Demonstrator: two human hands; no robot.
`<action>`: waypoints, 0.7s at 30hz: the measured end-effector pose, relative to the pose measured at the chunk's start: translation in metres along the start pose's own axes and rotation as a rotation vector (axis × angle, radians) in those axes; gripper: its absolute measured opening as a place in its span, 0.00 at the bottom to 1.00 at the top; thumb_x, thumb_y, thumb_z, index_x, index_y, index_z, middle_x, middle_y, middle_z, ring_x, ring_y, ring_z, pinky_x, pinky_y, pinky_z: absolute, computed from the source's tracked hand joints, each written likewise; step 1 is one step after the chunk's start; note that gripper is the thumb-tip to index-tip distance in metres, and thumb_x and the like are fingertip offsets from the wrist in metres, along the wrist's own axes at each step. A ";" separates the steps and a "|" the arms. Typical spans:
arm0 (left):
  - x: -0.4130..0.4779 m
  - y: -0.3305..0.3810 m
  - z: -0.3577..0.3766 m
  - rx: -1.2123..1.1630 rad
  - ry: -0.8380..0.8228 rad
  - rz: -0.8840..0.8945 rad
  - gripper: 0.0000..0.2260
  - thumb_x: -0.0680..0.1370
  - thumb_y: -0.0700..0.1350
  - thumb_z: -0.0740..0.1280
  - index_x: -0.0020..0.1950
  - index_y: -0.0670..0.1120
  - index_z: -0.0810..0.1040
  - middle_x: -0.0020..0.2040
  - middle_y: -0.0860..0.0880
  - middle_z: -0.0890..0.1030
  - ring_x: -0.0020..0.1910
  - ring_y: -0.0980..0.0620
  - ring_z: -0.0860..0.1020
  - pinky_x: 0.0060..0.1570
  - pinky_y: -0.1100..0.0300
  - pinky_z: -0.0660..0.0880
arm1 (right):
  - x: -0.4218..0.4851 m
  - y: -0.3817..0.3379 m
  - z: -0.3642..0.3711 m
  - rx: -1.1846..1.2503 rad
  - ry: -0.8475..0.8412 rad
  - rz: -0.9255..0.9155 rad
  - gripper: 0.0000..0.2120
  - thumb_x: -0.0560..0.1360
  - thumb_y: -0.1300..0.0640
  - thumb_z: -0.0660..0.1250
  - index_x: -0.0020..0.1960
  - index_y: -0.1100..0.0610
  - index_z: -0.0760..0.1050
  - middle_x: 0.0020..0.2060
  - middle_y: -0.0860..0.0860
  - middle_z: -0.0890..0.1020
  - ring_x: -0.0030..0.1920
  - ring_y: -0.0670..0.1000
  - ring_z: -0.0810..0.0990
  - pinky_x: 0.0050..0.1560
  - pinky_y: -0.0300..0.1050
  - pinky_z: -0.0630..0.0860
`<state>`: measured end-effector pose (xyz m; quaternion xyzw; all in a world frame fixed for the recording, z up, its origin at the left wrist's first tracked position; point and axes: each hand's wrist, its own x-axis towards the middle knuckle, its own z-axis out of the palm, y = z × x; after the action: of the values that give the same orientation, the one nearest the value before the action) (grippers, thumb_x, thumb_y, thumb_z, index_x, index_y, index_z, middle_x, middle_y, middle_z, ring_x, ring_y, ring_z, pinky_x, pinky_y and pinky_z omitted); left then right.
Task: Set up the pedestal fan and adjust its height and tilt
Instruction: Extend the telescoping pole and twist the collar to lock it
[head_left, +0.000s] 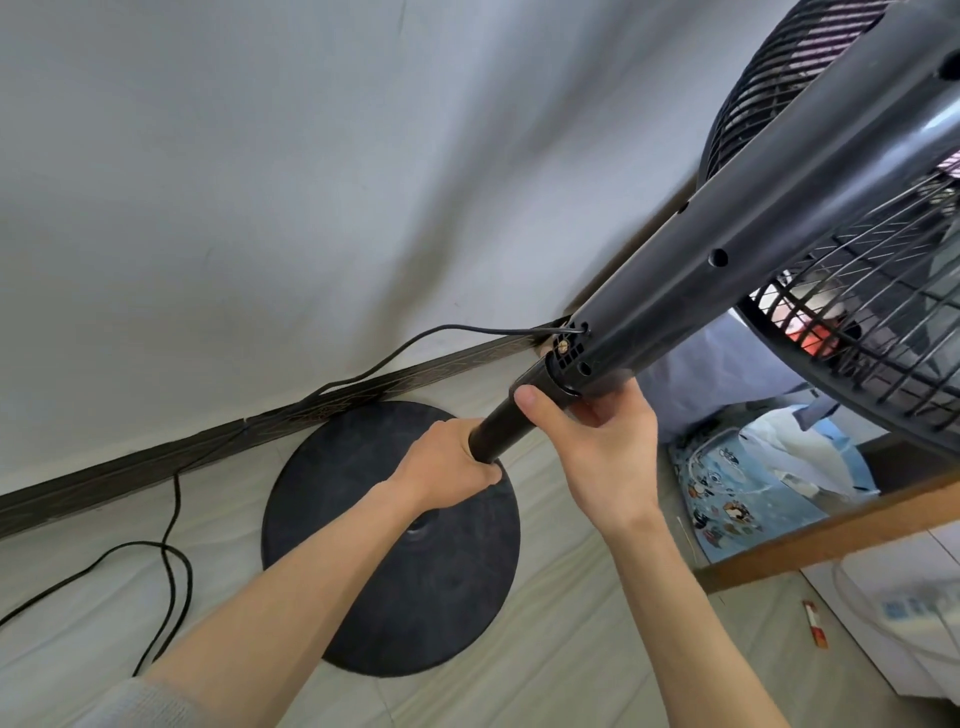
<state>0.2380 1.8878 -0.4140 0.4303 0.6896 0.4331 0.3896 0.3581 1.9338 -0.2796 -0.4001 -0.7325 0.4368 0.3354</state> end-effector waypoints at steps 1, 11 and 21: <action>0.000 0.000 0.000 0.005 0.001 -0.006 0.07 0.63 0.51 0.69 0.35 0.63 0.74 0.31 0.53 0.79 0.32 0.51 0.79 0.34 0.53 0.76 | 0.001 0.000 -0.003 0.002 -0.047 -0.008 0.19 0.70 0.58 0.81 0.57 0.50 0.79 0.51 0.40 0.86 0.55 0.42 0.84 0.59 0.38 0.79; 0.000 -0.001 0.000 -0.007 0.006 -0.015 0.09 0.64 0.51 0.71 0.35 0.66 0.75 0.32 0.54 0.79 0.32 0.52 0.79 0.36 0.56 0.76 | 0.000 -0.007 -0.010 -0.126 -0.069 -0.104 0.20 0.69 0.57 0.80 0.53 0.44 0.74 0.48 0.33 0.84 0.52 0.39 0.83 0.57 0.35 0.78; 0.000 -0.001 0.001 -0.029 0.017 -0.032 0.07 0.64 0.50 0.72 0.33 0.60 0.74 0.32 0.55 0.79 0.32 0.52 0.79 0.36 0.56 0.75 | 0.002 -0.013 -0.014 -0.176 -0.079 -0.105 0.22 0.68 0.54 0.81 0.52 0.41 0.72 0.49 0.30 0.82 0.53 0.37 0.82 0.57 0.35 0.79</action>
<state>0.2388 1.8875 -0.4152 0.4099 0.6932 0.4405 0.3967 0.3649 1.9369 -0.2619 -0.3714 -0.8007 0.3680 0.2923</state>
